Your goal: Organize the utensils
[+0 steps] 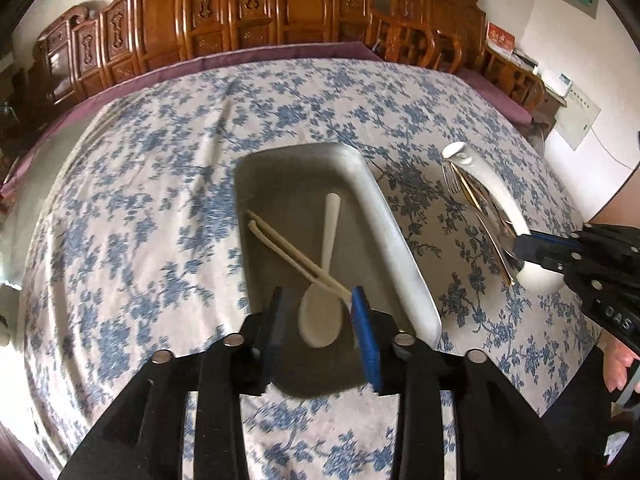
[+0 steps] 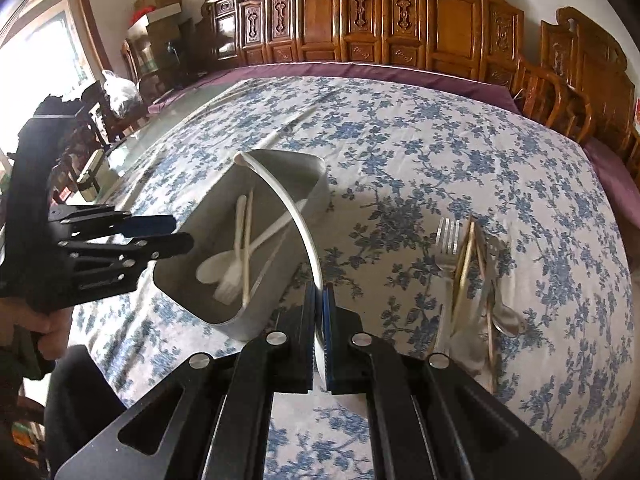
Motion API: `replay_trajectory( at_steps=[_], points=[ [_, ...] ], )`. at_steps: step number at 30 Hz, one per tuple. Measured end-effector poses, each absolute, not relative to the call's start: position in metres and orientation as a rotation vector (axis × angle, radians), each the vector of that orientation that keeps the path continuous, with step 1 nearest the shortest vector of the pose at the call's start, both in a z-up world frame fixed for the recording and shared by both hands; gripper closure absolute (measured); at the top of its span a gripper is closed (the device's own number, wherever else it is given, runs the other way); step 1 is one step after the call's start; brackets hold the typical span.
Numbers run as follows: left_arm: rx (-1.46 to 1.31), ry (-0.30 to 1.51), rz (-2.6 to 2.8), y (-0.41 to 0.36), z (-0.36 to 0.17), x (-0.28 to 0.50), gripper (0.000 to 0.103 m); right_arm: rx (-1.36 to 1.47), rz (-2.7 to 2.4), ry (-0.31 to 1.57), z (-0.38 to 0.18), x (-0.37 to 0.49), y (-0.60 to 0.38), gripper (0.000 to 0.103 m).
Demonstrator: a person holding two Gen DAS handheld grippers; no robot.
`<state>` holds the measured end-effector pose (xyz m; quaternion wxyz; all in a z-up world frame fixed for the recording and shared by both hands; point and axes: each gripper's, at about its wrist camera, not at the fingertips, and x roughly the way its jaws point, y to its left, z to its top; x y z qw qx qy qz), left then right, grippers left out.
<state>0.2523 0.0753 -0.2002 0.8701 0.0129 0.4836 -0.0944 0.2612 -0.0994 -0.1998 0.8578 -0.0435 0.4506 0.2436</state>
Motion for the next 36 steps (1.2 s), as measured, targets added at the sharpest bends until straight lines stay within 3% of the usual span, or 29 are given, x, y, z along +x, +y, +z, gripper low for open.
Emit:
replay_trajectory(
  at_steps=[6, 12, 26, 36],
  points=[
    [-0.002, 0.949, -0.153, 0.100, -0.182, 0.227, 0.033, -0.083, 0.526, 0.943, -0.196, 0.259, -0.078, 0.099],
    [-0.053, 0.874, -0.101, 0.125, -0.166, 0.204, 0.018, -0.051, 0.551, 0.944, -0.193, 0.261, -0.054, 0.099],
    [-0.151, 0.775, -0.076, 0.158, -0.143, 0.182, 0.016, 0.045, 0.551, 0.952, -0.195, 0.274, -0.008, 0.099],
    [-0.172, 0.786, -0.085, 0.162, -0.146, 0.183, 0.016, 0.140, 0.489, 1.001, -0.229, 0.299, 0.006, 0.099]
  ],
)
